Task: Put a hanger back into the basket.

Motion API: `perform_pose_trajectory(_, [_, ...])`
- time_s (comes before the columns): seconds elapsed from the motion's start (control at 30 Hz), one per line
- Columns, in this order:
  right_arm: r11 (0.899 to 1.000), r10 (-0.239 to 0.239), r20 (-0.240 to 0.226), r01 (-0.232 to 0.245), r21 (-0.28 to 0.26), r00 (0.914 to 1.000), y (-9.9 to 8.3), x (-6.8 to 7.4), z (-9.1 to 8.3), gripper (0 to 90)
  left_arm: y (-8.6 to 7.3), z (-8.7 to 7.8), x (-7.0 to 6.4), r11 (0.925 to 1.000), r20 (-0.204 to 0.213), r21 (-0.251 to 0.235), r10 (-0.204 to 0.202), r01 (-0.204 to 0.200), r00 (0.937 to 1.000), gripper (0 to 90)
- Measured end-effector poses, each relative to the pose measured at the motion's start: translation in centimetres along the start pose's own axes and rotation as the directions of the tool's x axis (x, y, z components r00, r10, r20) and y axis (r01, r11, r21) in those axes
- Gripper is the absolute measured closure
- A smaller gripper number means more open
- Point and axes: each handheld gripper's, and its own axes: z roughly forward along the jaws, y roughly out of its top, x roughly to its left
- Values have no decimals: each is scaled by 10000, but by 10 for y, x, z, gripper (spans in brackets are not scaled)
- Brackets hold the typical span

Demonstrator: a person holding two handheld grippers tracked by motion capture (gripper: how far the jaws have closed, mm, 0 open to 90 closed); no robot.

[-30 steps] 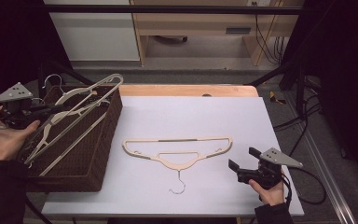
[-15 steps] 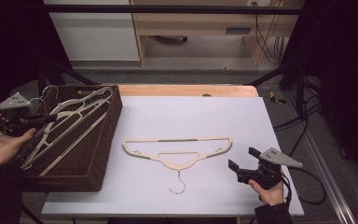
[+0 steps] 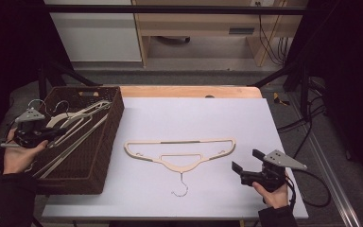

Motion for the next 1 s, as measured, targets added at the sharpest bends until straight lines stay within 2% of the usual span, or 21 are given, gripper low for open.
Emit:
perform_pose_trajectory(0.13, [10000, 21, -27, -21, 24, 10000, 0, 1, 0, 67, -8, 4, 4, 9989, -205, 263, -395, 401, 9990, 843])
perform_pose_trajectory(0.23, [10000, -24, -25, 24, 40, 10000, 0, 1, 1, 67, -12, 4, 7, 9975, -326, 175, -682, 688, 9971, 835])
perform_pose_trajectory(0.33, [10000, -39, -40, 39, 42, 10000, -1, 1, 1, 66, -12, 5, 8, 9955, -731, 365, -843, 871, 9938, 821])
perform_pose_trajectory(0.4, [10000, -57, -28, 57, 80, 10000, -1, 1, 1, 67, -14, 6, 9, 9931, -1084, 555, -970, 1035, 9894, 779])
perform_pose_trajectory(0.43, [10000, -32, -9, 32, 92, 10000, -1, 1, 2, 66, -15, 7, 10, 9920, -1182, 576, -1048, 1122, 9874, 739])
perform_pose_trajectory(0.47, [10000, -31, -13, 31, 94, 10000, -1, 1, 2, 67, -17, 7, 11, 9886, -1262, 585, -1304, 1386, 9834, 720])
perform_pose_trajectory(0.53, [9999, -52, -12, 52, 85, 10000, -1, 2, 2, 66, -19, 7, 14, 9863, -1386, 644, -1421, 1521, 9801, 672])
perform_pose_trajectory(0.6, [9999, -36, -23, 37, 95, 10000, -1, 2, 2, 66, -21, 6, 17, 9842, -1536, 913, -1366, 1517, 9786, 653])
perform_pose_trajectory(0.63, [9999, -53, -19, 53, 105, 10000, -1, 2, 3, 66, -21, 6, 17, 9835, -1582, 894, -1420, 1574, 9771, 642])
perform_pose_trajectory(0.8, [9999, -53, -13, 53, 99, 10000, -1, 2, 3, 66, -23, 4, 15, 9770, -2098, 1053, -1606, 1856, 9645, 552])
perform_pose_trajectory(1.0, [10000, -33, -12, 33, 85, 10000, -1, 2, 1, 66, -19, -9, 5, 9859, -1983, 598, -1416, 1562, 9698, 492])
